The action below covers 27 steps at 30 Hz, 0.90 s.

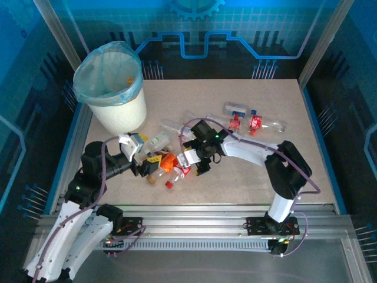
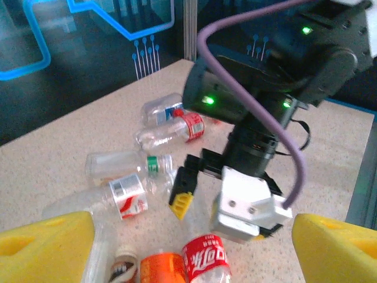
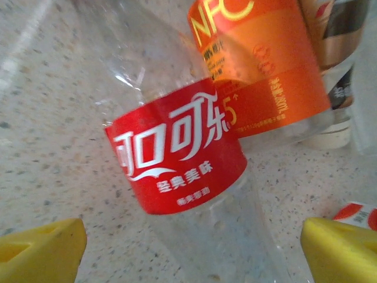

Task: Put the plastic bottles in the bin

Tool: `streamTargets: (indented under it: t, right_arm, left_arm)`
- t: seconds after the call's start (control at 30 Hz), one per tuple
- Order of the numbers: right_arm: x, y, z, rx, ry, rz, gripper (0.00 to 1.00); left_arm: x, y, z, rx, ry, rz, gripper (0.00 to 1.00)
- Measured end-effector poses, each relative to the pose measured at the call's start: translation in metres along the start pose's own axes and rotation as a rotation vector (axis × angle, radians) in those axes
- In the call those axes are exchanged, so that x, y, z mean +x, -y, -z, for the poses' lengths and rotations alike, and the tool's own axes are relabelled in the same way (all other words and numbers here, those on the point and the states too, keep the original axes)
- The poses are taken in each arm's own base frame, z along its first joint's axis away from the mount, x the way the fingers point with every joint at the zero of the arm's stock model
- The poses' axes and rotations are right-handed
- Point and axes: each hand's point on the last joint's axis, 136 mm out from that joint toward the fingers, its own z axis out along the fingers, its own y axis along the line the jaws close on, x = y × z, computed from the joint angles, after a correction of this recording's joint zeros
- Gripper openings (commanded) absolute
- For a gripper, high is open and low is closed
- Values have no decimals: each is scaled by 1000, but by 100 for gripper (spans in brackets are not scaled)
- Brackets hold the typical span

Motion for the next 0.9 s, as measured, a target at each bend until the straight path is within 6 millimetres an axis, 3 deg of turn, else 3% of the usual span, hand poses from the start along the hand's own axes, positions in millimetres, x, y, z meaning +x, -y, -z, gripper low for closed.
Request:
streamTargets:
  t: [0.13, 0.43, 0.53, 0.73, 0.9]
  right_arm:
    - [11, 7, -19, -24, -47, 8, 94]
    - [25, 6, -41, -92, -106, -9, 77]
    - [26, 1, -40, -113, -111, -13, 66]
    - [27, -5, -37, -121, -115, -19, 61]
    - [23, -14, -13, -98, -109, -25, 57]
  left_arm:
    - [20, 1, 2, -15, -24, 30, 88]
    - [23, -7, 4, -71, -26, 52, 87]
    - [24, -10, 4, -87, -31, 56, 87]
    - [28, -14, 5, -111, -45, 61, 87]
    - [29, -15, 7, -123, -58, 67, 87]
